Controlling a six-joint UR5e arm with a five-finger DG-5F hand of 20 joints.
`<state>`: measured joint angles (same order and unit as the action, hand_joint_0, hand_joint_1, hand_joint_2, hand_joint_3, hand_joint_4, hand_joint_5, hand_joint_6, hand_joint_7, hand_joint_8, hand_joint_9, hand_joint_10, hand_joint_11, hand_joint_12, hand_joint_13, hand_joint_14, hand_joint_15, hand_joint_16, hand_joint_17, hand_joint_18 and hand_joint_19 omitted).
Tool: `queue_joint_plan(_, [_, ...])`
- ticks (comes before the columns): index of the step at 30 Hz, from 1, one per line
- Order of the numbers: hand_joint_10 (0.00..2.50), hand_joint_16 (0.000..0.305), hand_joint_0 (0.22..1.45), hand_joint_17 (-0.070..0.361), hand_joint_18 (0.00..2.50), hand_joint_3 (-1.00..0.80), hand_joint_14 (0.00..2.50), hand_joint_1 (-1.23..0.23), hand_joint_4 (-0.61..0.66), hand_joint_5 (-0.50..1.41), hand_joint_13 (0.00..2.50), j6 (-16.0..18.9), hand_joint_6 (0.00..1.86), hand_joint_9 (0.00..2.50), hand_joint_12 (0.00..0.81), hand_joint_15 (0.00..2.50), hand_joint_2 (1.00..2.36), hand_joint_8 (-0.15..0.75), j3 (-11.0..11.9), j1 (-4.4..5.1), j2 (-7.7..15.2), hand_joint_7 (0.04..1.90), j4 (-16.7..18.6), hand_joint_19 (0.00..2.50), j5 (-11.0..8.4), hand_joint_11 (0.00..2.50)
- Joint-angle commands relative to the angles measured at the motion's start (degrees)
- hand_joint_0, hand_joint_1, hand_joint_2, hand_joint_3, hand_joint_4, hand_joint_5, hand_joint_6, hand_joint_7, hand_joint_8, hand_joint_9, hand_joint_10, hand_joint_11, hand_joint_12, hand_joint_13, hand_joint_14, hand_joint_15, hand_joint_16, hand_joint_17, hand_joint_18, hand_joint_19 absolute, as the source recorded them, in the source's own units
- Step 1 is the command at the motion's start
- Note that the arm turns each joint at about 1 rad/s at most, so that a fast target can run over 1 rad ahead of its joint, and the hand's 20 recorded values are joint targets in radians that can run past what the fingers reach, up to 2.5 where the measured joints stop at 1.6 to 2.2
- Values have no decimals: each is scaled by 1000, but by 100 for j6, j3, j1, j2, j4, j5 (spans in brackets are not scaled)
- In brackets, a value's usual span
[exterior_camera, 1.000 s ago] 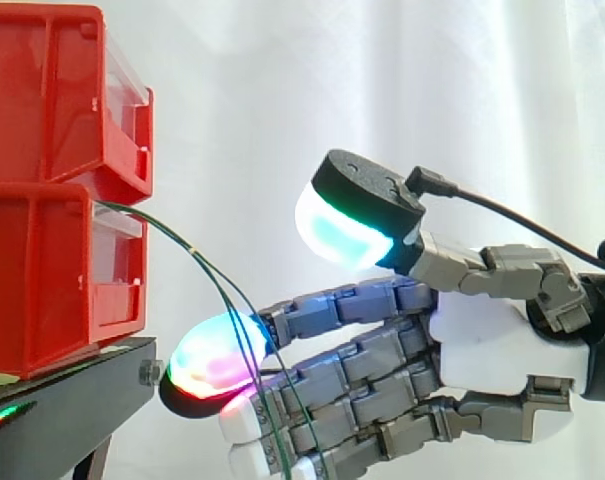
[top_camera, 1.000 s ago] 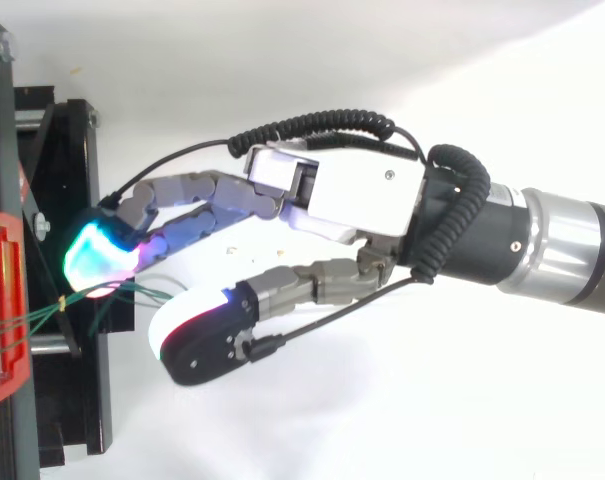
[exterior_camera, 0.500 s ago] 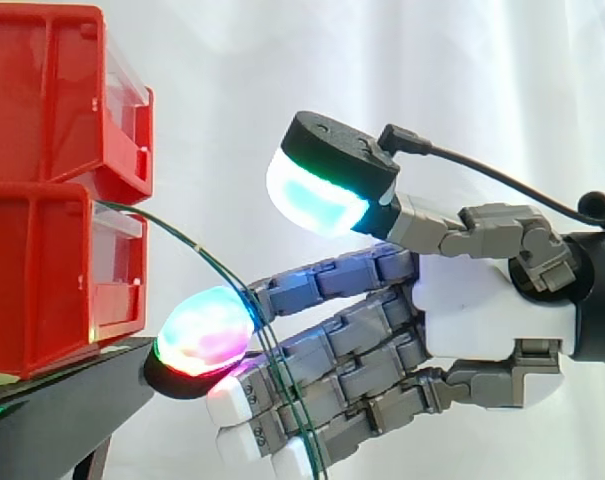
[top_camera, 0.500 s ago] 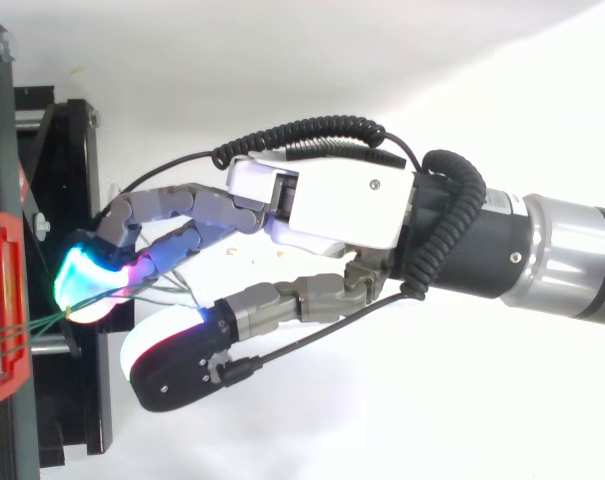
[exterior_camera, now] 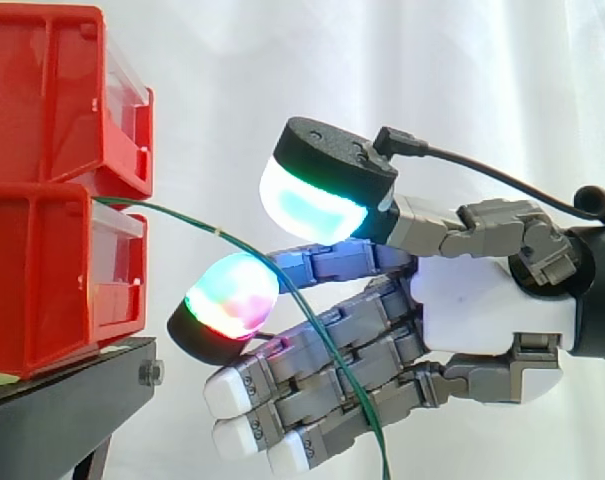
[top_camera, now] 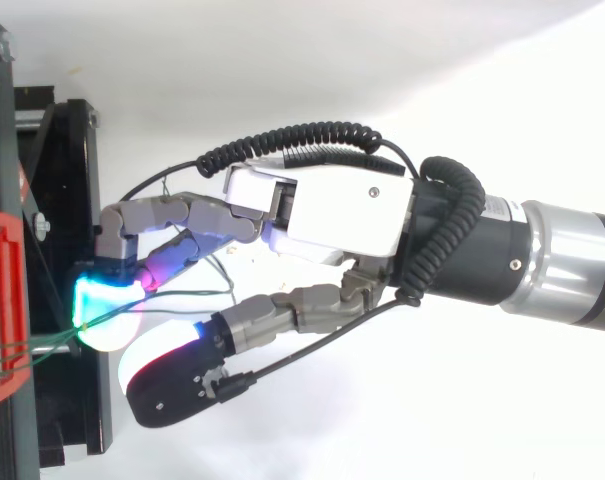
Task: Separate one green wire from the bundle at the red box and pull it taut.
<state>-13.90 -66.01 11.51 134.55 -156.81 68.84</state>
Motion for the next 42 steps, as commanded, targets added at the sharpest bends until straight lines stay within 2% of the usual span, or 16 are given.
queue_joint_plan(1, [7,53,587,120,654,-409,8,-594,226,-82,726,1,501,714,366,218,1009,319,1,0,1,1450,-7,279,7,222])
queue_joint_plan(5, [7,53,589,119,665,-393,8,-600,227,-86,731,1,523,723,367,225,1010,320,10,27,1,1456,-16,287,-11,231])
queue_joint_plan(10, [7,54,571,122,677,-448,9,-504,229,-85,747,10,525,744,371,233,1005,326,36,27,-8,1442,-34,298,7,239])
queue_joint_plan(13, [8,55,570,124,684,-453,8,-473,225,-84,751,54,521,750,376,234,1004,329,97,-9,1,1449,-130,308,7,241])
queue_joint_plan(18, [7,56,561,126,691,-453,9,-473,230,-80,750,89,502,750,382,242,1004,334,379,-61,1,1472,-614,307,103,247])
queue_joint_plan(21, [7,56,558,127,692,-451,8,-487,230,-80,752,203,501,753,382,239,1004,334,598,-105,194,1468,-930,306,279,241])
queue_joint_plan(23, [8,56,559,127,693,-451,10,-496,232,-80,752,326,500,752,381,239,1005,334,721,-114,291,1474,-974,303,376,247])
queue_joint_plan(27, [7,56,562,126,693,-449,8,-508,232,-79,752,344,500,754,381,233,1005,334,695,-79,282,1471,-1009,304,323,241])
queue_joint_plan(42, [7,55,604,124,692,-426,10,-459,230,-75,752,291,500,772,375,234,1008,328,941,-70,282,1475,-1167,308,358,249])
